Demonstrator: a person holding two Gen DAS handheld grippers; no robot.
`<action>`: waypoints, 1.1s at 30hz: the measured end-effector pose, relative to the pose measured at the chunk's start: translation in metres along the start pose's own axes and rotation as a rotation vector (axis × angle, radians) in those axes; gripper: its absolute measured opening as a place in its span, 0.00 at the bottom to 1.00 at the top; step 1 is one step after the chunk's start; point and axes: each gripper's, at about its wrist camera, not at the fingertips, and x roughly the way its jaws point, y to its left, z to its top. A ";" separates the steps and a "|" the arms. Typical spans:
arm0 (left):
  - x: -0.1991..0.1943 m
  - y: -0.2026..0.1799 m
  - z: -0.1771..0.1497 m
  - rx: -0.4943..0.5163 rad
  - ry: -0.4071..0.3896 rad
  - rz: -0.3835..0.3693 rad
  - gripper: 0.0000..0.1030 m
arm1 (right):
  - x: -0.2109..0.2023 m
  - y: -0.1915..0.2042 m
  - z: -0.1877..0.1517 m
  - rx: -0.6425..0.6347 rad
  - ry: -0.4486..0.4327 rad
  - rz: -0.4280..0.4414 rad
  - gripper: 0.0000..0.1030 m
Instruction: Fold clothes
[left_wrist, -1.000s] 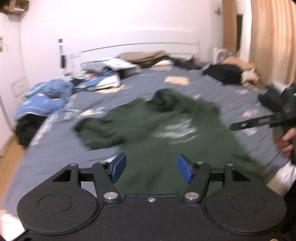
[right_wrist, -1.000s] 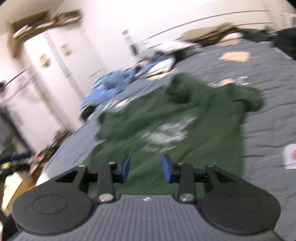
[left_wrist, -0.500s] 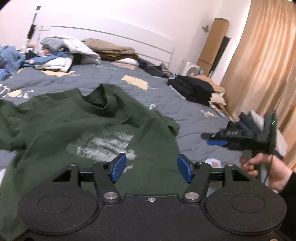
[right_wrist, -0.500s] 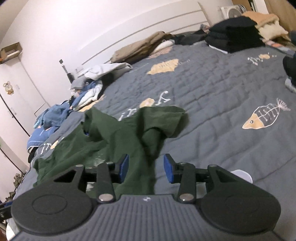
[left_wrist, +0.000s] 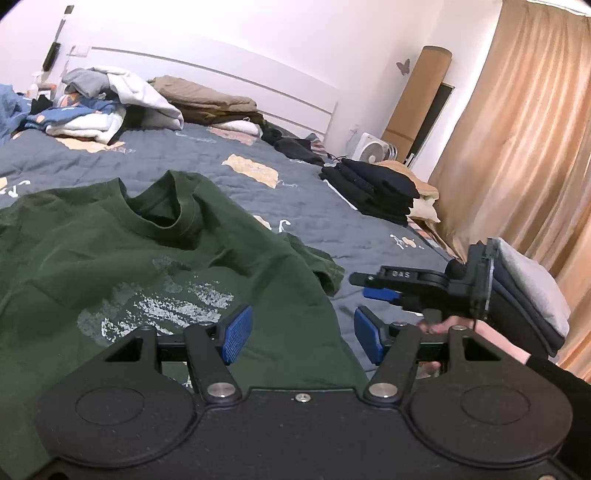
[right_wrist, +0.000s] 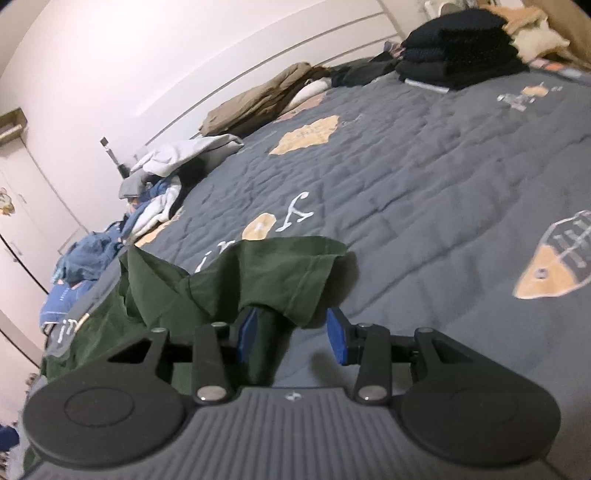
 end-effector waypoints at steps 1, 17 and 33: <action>0.002 0.001 0.001 -0.006 0.001 0.002 0.59 | 0.006 -0.001 0.001 0.005 0.008 0.006 0.40; 0.005 0.016 0.007 -0.069 0.001 0.029 0.59 | 0.023 -0.001 0.020 0.102 -0.090 -0.045 0.05; 0.007 0.014 0.008 -0.048 0.014 0.025 0.59 | -0.014 -0.005 0.081 -0.103 0.057 -0.384 0.03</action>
